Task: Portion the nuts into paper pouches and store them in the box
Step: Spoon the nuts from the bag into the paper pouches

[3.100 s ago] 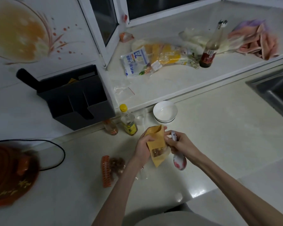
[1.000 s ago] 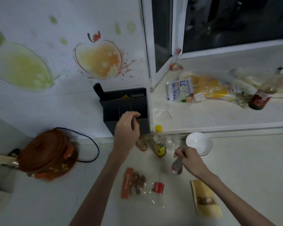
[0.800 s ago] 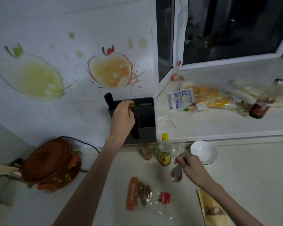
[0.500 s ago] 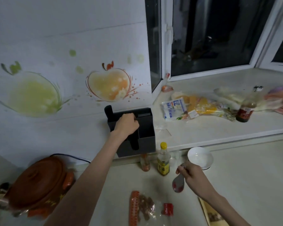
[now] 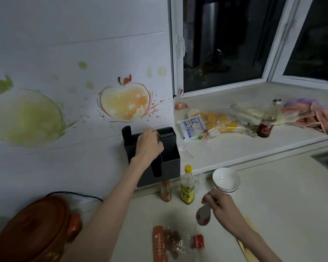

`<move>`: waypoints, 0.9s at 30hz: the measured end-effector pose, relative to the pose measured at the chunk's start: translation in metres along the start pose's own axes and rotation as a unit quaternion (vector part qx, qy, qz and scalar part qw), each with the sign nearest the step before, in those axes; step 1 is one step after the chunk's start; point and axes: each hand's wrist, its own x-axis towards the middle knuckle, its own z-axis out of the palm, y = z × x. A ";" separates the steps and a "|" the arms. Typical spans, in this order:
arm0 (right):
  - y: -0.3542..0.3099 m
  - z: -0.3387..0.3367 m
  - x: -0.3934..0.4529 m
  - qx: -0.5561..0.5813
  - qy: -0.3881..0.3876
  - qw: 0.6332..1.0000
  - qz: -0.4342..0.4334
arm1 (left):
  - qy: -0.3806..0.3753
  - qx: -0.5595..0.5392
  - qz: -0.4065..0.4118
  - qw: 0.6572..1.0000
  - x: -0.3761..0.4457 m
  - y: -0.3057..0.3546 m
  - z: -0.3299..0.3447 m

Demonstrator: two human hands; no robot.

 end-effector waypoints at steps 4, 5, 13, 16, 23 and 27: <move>-0.012 0.001 -0.001 -0.005 0.023 1.000 -0.010 | 0.190 0.007 0.101 0.977 -0.007 0.005 -0.021; -0.015 0.001 0.000 -0.003 0.030 0.999 -0.014 | 0.236 0.001 0.130 0.963 -0.011 0.007 -0.027; -0.045 -0.007 0.010 -0.013 0.072 0.995 -0.068 | 0.235 -0.279 0.092 0.927 -0.068 0.020 -0.022; -0.055 -0.008 0.012 -0.014 0.098 0.993 -0.063 | 0.194 -0.286 0.058 0.937 -0.093 0.019 -0.001; -0.077 -0.007 0.011 0.062 0.073 0.991 -0.093 | 0.301 -0.251 0.143 0.909 -0.124 0.034 0.005; -0.085 -0.005 0.013 0.026 0.043 0.990 -0.132 | 0.201 -0.378 0.059 0.902 -0.125 0.048 0.006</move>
